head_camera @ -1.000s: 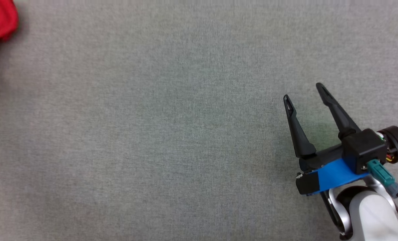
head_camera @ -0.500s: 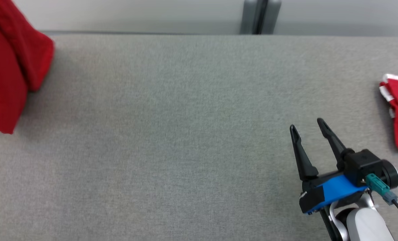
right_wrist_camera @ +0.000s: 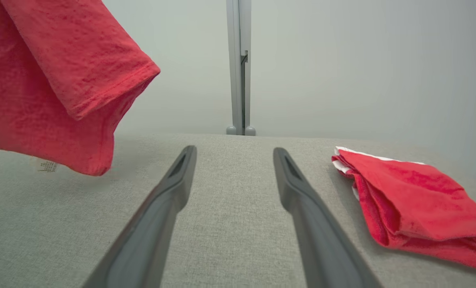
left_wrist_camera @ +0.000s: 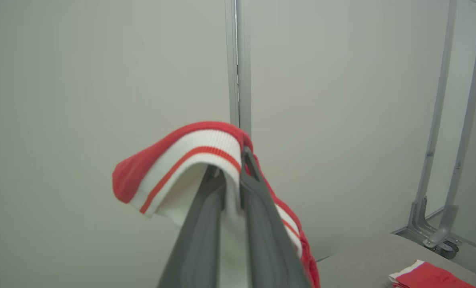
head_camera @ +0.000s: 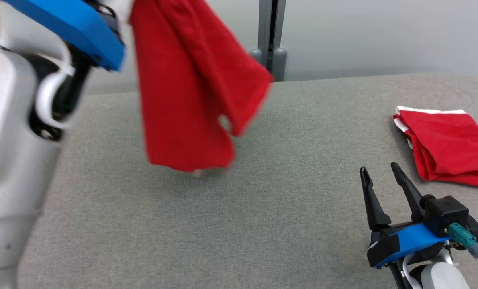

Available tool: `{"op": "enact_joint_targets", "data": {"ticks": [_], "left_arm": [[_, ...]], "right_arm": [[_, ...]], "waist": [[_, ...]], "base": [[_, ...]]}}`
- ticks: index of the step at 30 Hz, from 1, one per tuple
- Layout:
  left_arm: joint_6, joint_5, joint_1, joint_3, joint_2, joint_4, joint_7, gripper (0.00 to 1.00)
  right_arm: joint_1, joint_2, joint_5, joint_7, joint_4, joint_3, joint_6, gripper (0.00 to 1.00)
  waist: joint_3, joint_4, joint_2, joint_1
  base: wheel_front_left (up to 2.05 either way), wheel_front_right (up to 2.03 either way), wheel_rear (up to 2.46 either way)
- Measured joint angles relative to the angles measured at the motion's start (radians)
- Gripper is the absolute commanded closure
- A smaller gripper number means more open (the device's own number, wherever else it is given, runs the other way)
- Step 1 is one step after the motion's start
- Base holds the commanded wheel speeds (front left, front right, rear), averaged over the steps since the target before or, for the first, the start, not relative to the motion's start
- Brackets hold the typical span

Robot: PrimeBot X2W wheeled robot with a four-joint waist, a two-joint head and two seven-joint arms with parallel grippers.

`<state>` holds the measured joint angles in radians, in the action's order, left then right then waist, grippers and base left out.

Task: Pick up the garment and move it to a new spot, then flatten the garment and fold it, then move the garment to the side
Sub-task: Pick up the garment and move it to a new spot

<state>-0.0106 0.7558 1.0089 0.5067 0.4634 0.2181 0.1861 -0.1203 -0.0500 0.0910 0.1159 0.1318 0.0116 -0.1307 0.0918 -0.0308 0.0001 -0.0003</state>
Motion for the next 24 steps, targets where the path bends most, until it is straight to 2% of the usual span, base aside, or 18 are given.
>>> {"op": "enact_joint_targets", "data": {"ticks": [4, 7, 12, 18, 19, 20, 21, 22, 24], "left_arm": [[-0.073, 0.027, -0.119, 0.023, -0.053, -0.068, 0.01, 1.0], [-0.103, 0.045, -0.249, 0.029, -0.071, -0.058, -0.032, 1.0], [-0.121, 0.052, -0.43, 0.024, -0.077, 0.091, -0.155, 1.0], [-0.112, 0.075, -0.514, -0.002, -0.107, 0.318, -0.268, 1.0], [-0.109, 0.081, -0.516, -0.006, -0.114, 0.344, -0.28, 0.97], [-0.1, 0.083, -0.516, -0.006, -0.12, 0.365, -0.292, 0.67], [-0.092, 0.085, -0.516, -0.007, -0.127, 0.386, -0.304, 0.27], [-0.084, 0.089, -0.516, -0.007, -0.133, 0.401, -0.314, 0.0], [-0.067, 0.09, -0.516, -0.007, -0.147, 0.426, -0.335, 0.0]], "right_arm": [[-0.006, 0.0, 0.008, 0.015, 0.015, -0.01, 0.0, 0.0], [-0.018, 0.0, 0.018, 0.026, 0.035, -0.004, 0.0, 0.0], [-0.042, 0.0, 0.025, 0.042, 0.056, 0.006, 0.0, 0.0], [-0.062, 0.0, 0.022, 0.056, 0.082, -0.005, 0.0, 0.0], [-0.063, 0.0, 0.021, 0.058, 0.085, -0.006, 0.0, 0.0], [-0.063, 0.0, 0.02, 0.062, 0.09, -0.008, 0.0, 0.0], [-0.064, 0.0, 0.018, 0.063, 0.093, -0.01, 0.0, 0.0], [-0.065, 0.0, 0.017, 0.065, 0.098, -0.012, 0.0, 0.0], [-0.066, 0.0, 0.017, 0.066, 0.105, -0.012, 0.0, 0.0]], "waist": [[0.022, -0.006, 0.0, 0.0002], [0.042, -0.012, 0.0, 0.0003], [0.08, -0.028, 0.0, 0.0004], [0.112, -0.029, 0.0, 0.0003], [0.114, -0.027, 0.0, 0.0003], [0.116, -0.026, 0.0, 0.0003], [0.117, -0.023, 0.0, 0.0003], [0.117, -0.02, 0.0, 0.0003], [0.115, -0.013, 0.0, 0.0004]], "base": [[0.0, 0.0, 0.0], [0.0, 0.0, 0.0], [0.0, 0.0, 0.0], [0.0, 0.0, 0.0], [0.0, 0.0, 0.0], [0.0, 0.0, 0.0], [0.0, 0.0, 0.0], [0.0, 0.0, 0.0], [0.0, 0.0, 0.0]]}}
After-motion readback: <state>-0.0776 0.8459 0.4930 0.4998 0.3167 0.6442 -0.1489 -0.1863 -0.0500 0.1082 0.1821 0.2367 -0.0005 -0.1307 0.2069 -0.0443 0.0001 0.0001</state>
